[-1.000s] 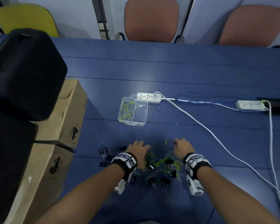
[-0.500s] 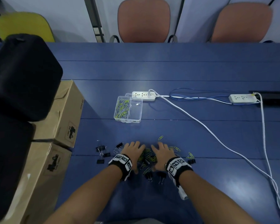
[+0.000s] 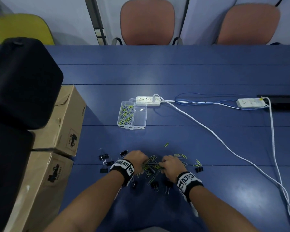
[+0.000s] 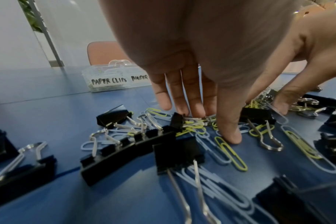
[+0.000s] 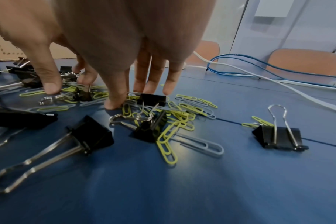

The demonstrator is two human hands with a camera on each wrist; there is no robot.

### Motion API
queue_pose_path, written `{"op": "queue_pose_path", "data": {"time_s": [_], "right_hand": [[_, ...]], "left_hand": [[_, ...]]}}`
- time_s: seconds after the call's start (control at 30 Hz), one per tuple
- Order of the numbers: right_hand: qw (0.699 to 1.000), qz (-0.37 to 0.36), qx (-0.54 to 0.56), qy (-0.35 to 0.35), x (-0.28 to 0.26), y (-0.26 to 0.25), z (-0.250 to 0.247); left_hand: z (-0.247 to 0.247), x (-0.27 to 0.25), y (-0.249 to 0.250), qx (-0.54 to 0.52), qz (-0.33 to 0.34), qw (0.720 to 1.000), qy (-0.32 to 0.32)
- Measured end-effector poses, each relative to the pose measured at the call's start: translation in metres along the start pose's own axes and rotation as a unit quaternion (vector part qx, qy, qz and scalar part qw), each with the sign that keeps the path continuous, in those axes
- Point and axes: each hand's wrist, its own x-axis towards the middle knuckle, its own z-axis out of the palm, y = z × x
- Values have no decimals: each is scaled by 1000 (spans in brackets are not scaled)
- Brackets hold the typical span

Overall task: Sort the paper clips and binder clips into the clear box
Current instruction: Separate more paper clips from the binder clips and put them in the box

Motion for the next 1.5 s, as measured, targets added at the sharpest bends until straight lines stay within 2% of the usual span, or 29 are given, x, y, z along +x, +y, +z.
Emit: {"op": "queue_pose_path", "data": {"time_s": [0.13,0.3,0.4,0.5,0.63,0.73,0.83,1.0,1.3,1.5], "right_hand": [[1000,-13,15,3,1,-3,0],[1000,-16,-10,4,4,-6,-1],[1000,-10,-16,3,6,-8,-2],[1000,11,-14,10,7,-7,-3],[998,43,46,22,7,1,-5],[990,75,118,37,7,5,-11],[969,110,214,59,9,9,-17],[937,119,319,81,14,12,-35],[893,115,419,118,26,12,-59],[876,107,452,134,46,7,-75]], "left_hand": [[-3,-2,3,-7,-8,1000,-14],[-5,1,7,48,20,998,-30],[-4,1,10,54,12,998,-30],[-1,2,6,20,-4,1000,-9],[3,3,-6,-75,-29,996,38],[1,3,-14,-178,-43,980,83],[-5,5,-23,-273,-70,951,125],[-16,8,-35,-364,-120,908,167],[-48,10,-68,-416,-169,864,228],[-81,26,-105,-411,-222,837,284]]}}
